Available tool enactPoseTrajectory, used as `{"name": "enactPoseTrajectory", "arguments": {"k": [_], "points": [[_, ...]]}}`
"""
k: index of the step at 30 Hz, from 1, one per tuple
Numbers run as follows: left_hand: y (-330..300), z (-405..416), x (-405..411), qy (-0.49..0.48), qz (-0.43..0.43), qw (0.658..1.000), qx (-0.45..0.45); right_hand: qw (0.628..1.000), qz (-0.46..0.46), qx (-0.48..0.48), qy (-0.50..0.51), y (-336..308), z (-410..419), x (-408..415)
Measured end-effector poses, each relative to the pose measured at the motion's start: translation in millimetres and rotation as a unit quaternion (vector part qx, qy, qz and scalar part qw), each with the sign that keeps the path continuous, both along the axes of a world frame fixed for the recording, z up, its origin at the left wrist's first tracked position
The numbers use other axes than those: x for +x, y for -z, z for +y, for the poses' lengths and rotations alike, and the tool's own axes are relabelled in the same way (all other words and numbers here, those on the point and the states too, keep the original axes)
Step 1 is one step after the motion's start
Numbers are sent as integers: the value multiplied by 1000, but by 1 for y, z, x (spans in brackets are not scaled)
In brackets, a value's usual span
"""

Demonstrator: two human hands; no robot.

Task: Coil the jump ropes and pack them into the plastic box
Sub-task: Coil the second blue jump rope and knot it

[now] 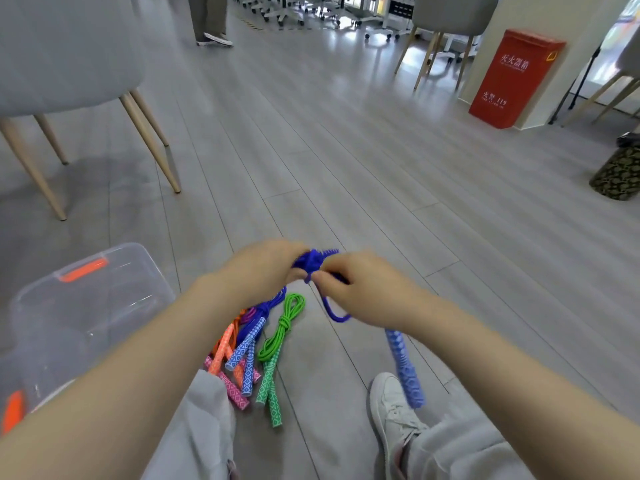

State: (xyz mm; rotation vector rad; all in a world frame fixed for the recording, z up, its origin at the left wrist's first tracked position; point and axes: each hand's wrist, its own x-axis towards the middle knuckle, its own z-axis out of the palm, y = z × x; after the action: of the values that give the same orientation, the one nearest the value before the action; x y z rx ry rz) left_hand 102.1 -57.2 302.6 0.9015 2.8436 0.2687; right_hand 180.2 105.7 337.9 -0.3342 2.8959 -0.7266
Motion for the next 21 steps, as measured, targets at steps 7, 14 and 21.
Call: {"name": "enactPoseTrajectory", "arguments": {"k": [7, 14, 21], "points": [[3, 32, 37, 140, -143, 978, 65, 996, 8, -3, -91, -6, 47, -8], [-35, 30, 60, 80, -153, 945, 277, 896, -223, -381, -47, -11, 73, -16], [-50, 20, 61, 22, -151, 887, 437, 732, -475, -481, -83, 39, 76, -37]]}}
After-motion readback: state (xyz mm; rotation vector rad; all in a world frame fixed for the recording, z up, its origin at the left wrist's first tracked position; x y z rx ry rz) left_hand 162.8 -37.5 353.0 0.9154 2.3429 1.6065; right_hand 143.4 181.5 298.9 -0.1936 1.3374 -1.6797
